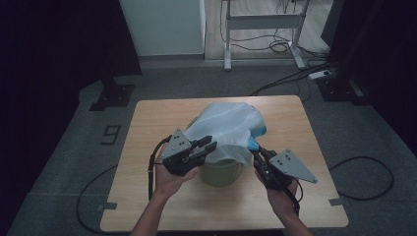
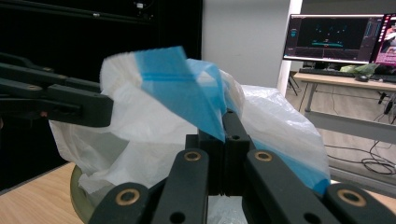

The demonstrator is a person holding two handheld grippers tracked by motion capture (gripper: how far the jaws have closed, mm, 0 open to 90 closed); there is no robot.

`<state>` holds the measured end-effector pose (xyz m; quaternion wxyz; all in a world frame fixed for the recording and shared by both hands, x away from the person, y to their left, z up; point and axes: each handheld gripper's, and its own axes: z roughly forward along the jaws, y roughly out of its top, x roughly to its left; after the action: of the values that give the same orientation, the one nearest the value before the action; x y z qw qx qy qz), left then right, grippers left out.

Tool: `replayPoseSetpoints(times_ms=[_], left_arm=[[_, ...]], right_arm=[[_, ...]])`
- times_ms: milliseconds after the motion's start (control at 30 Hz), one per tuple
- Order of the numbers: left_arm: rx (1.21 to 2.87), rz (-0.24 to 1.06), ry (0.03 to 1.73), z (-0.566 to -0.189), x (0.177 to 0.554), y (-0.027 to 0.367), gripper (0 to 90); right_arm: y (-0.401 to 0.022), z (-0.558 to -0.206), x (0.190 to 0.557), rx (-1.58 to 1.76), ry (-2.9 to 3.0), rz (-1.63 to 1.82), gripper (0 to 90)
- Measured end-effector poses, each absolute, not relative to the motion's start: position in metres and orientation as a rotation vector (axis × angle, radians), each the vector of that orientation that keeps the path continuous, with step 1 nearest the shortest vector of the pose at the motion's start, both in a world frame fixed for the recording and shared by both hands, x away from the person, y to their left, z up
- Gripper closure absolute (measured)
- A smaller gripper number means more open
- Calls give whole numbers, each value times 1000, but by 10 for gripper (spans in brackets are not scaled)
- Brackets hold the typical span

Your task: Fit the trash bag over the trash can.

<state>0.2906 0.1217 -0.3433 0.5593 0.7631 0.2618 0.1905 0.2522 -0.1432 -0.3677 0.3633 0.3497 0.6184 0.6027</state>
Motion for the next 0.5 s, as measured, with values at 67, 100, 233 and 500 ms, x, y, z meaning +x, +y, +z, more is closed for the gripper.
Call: replayPoseSetpoints(times_ms=[67,100,233,500], left_arm=[[1784,446,632,-345,289,122,831],[1773,449,643,-347,289,123,868],[1712,451,683,-349,286,128,900],[1586,450,739,-349,275,155,900]], right_arm=[[-143,-368,252,904,1595,1557,868],[-142,-369,252,902,1597,1560,849],[-143,-372,248,892,1590,1577,669],[-146,-390,233,899,1628,1582,424]])
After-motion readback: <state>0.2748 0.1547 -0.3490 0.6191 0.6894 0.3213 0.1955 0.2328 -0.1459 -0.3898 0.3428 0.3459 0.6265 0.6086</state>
